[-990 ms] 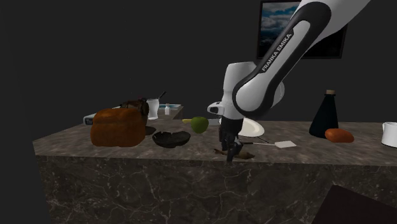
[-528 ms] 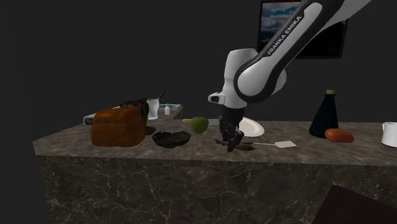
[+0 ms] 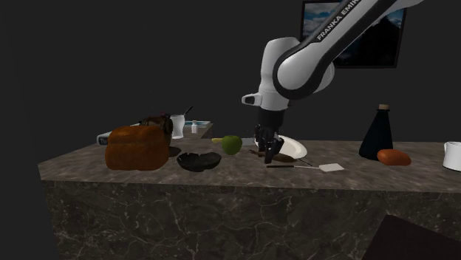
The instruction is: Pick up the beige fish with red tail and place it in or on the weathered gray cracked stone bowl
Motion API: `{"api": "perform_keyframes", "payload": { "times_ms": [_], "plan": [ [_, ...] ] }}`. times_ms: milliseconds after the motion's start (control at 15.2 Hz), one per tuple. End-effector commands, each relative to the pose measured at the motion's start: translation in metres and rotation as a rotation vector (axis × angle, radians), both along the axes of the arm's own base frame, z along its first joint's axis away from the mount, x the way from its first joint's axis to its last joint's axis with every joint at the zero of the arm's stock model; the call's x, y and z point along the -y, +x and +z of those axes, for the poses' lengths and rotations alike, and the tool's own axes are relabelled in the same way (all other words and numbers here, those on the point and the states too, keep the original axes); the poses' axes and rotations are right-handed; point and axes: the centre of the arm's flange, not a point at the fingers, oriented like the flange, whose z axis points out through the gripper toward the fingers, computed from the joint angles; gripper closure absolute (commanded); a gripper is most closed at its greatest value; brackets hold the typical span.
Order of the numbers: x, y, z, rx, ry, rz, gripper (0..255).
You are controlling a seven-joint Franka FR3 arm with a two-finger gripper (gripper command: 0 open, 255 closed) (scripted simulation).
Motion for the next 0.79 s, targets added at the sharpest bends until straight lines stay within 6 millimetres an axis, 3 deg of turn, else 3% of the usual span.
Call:
{"api": "perform_keyframes", "payload": {
  "times_ms": [0,198,726],
  "plan": [
    [0.0,0.0,0.01,0.0,0.0,0.0,255],
    [0.0,0.0,0.021,0.0,0.0,0.0,255],
    [-0.045,0.095,0.017,0.0,0.0,0.0,255]
  ]
}}
